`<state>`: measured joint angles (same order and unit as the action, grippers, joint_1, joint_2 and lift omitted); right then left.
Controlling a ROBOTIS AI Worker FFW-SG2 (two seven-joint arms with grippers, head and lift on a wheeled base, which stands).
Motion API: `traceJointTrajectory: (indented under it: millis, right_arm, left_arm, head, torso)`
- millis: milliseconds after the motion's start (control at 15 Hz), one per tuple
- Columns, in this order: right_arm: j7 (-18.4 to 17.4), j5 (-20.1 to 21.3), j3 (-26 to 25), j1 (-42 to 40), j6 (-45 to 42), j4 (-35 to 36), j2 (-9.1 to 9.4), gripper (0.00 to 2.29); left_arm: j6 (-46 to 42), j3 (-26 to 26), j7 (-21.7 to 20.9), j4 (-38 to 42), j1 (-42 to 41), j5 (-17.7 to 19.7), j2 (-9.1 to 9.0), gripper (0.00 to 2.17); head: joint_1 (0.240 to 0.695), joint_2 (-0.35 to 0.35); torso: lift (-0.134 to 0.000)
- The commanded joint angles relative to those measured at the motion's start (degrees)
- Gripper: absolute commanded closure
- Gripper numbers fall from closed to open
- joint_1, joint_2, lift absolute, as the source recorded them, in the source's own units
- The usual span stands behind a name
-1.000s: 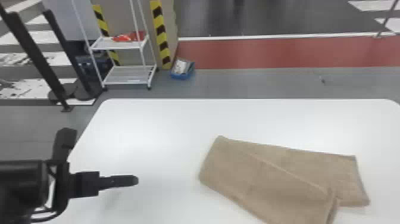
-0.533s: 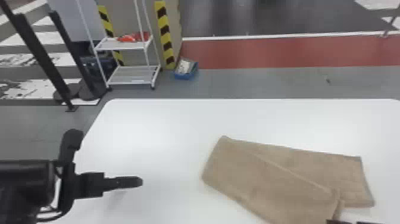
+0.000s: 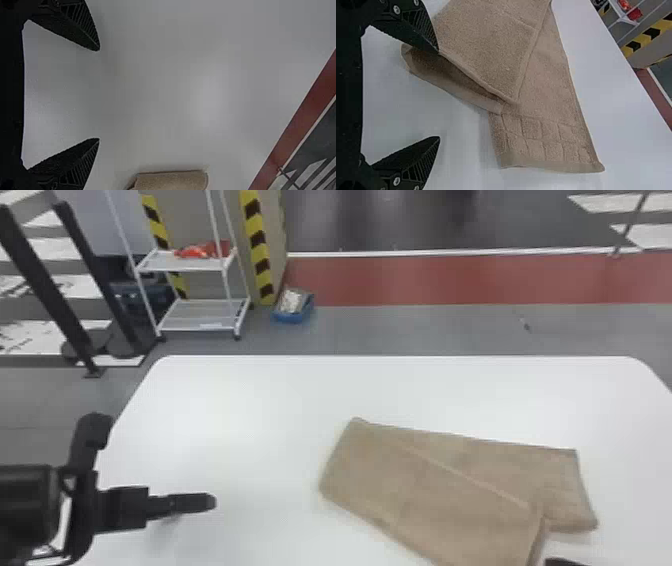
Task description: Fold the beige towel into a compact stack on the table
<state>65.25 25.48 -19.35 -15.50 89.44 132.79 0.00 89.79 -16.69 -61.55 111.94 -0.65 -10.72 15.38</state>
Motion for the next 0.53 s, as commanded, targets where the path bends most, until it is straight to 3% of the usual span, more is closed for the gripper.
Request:
traceJointTrajectory:
  millis: [0, 400, 467]
  right_arm:
    - [0.06, -1.31, -0.78, 1.00, 0.64, 0.28, 0.05, 0.13]
    - [-2.05, -1.13, 1.51, 2.85, 0.64, -2.62, 0.05, 0.23]
    - [-2.40, -1.13, 2.03, 2.85, 0.64, -2.71, 0.05, 0.34]
  left_arm:
    - [0.24, 0.17, 0.02, -0.05, 0.12, 0.00, -0.09, 0.07]
    - [0.24, 0.08, 0.02, -0.40, 0.03, 0.00, 0.09, 0.07]
    - [0.24, 0.08, 0.02, -0.40, 0.03, 0.00, 0.00, 0.07]
  head:
    - [0.695, 0.063]
    - [0.695, 0.057]
    - [0.695, 0.062]
  torso:
    - [-0.124]
    - [-0.124]
    - [-0.124]
